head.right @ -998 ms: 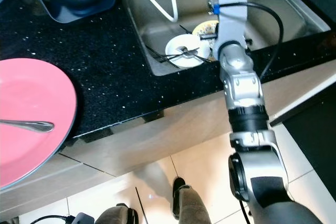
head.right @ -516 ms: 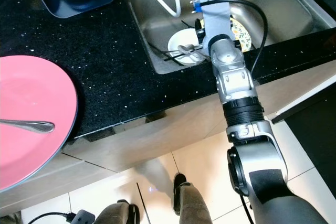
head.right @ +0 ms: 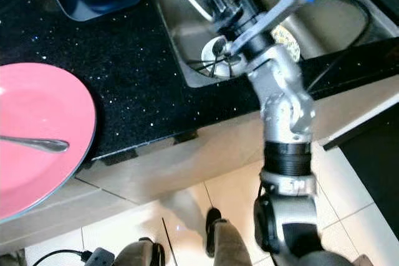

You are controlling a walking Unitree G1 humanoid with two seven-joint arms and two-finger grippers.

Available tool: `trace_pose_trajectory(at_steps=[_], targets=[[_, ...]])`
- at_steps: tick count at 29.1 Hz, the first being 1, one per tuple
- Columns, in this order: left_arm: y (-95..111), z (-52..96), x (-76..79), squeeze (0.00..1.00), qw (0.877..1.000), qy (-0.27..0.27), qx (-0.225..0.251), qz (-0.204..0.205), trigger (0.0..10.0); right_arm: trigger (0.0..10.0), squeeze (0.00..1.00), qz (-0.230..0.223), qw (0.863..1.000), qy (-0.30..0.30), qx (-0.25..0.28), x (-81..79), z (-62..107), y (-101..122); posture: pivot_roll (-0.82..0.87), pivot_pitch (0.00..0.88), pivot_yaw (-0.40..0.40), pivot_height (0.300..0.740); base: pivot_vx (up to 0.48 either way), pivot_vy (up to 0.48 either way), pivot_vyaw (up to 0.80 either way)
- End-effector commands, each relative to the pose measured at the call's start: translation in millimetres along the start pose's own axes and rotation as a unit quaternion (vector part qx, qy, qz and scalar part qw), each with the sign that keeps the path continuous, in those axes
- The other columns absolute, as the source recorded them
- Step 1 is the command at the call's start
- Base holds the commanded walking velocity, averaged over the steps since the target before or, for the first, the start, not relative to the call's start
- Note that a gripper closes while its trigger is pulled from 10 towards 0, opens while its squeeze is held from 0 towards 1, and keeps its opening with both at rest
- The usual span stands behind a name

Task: Kitchen organization

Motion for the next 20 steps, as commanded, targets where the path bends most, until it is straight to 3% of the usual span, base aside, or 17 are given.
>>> trace_pose_trajectory(at_steps=[1, 7, 13, 20], targets=[[16, -2.7, 13.2, 0.0, 0.999, -0.014, 0.027, 0.007, 10.0, 10.0, 0.0, 0.001, 1.0, 0.027, -0.017, -13.4, -2.7, -9, 0.06, 0.178, -0.072, 0.74, 0.0, 0.0, 0.8], [17, -2.5, 6.7, 0.0, 1.0, -0.007, 0.027, 0.007, 10.0, 10.0, 0.0, -0.027, 0.999, 0.035, -0.03, -20.6, -4.6, -23, 0.08, 0.153, -0.072, 0.74, 0.0, 0.0, 0.8], [16, -1.6, -5.1, 0.0, 1.0, 0.008, 0.02, 0.01, 10.0, 10.0, 0.0, -0.015, 0.996, 0.065, -0.055, -30.3, -5.0, -35, 0.11, 0.123, -0.08, 0.74, 0.0, 0.0, 0.8], [18, -2.1, -4.1, 0.0, 1.0, 0.008, 0.021, 0.011, 10.0, 10.0, 0.0, 0.016, 0.989, 0.118, -0.086, -42.4, -2.4, -43, 0.11, 0.104, -0.084, 0.74, 0.0, 0.0, 0.8]])
Point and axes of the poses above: a point about 5 cm out from each wrist's last joint towards the gripper, its own z axis pointing back from the gripper into the wrist, its own y axis along the axis of the wrist's last joint, x = y × z, the point moved 1 cm from there along -z, pointing out of the wrist towards the gripper, and after that the axes turned 12 degrees about z, right-handed, at the moved point
